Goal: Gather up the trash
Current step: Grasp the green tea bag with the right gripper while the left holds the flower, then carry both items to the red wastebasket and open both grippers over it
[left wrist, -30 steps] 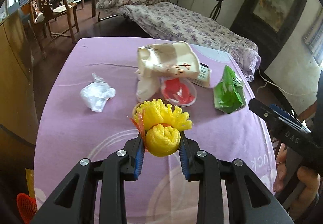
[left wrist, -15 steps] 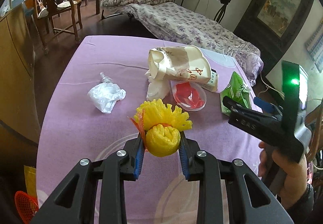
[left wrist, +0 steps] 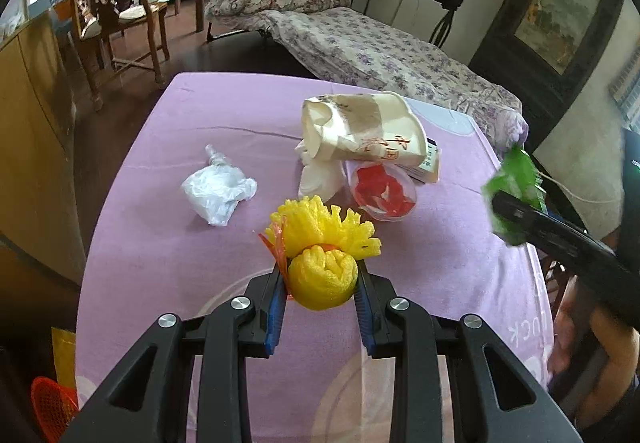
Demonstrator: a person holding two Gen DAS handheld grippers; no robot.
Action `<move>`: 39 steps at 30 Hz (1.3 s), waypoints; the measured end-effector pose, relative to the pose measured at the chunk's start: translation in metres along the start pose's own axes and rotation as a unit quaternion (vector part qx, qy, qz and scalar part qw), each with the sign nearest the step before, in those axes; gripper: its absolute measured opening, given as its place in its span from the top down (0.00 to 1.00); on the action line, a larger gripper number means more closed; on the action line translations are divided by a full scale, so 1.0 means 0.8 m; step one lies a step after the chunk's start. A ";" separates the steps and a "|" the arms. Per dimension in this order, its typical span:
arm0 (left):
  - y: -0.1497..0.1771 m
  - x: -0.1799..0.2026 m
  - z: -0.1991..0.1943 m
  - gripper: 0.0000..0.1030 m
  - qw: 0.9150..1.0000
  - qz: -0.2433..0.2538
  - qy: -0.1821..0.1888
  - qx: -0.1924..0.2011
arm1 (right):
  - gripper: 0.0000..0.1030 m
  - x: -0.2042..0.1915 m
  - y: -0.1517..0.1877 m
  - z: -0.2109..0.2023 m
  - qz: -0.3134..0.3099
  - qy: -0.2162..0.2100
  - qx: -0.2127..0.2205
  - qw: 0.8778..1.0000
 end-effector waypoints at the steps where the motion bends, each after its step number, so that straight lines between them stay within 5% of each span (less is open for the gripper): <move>1: 0.001 0.000 0.000 0.71 1.000 -0.003 0.001 -0.001 | 0.39 -0.002 0.002 -0.005 0.001 -0.005 0.002 1.000; 17: 0.053 -0.074 -0.096 0.71 0.997 -0.066 -0.004 0.049 | 0.39 -0.110 0.099 -0.080 -0.082 -0.105 -0.015 0.991; 24: 0.089 -0.157 -0.149 0.71 0.985 -0.160 0.017 0.065 | 0.39 -0.187 0.117 -0.112 -0.128 -0.160 -0.019 0.979; 33: 0.158 -0.278 -0.193 0.71 0.970 -0.233 -0.034 0.067 | 0.39 -0.351 0.161 -0.145 -0.226 -0.250 -0.052 0.940; 39: 0.239 -0.374 -0.208 0.71 0.951 -0.291 -0.094 0.040 | 0.39 -0.471 0.220 -0.162 -0.313 -0.300 -0.090 0.897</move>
Point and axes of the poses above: each gripper's, at about its wrist camera, not at the fingertips, and z roughly the way its jaws point, x to its right, y to its underside, the point moved 8 cm from there along z, roughly the way its jaws point, and after that the axes turned 1 degree about y, right-handed, at the moved point
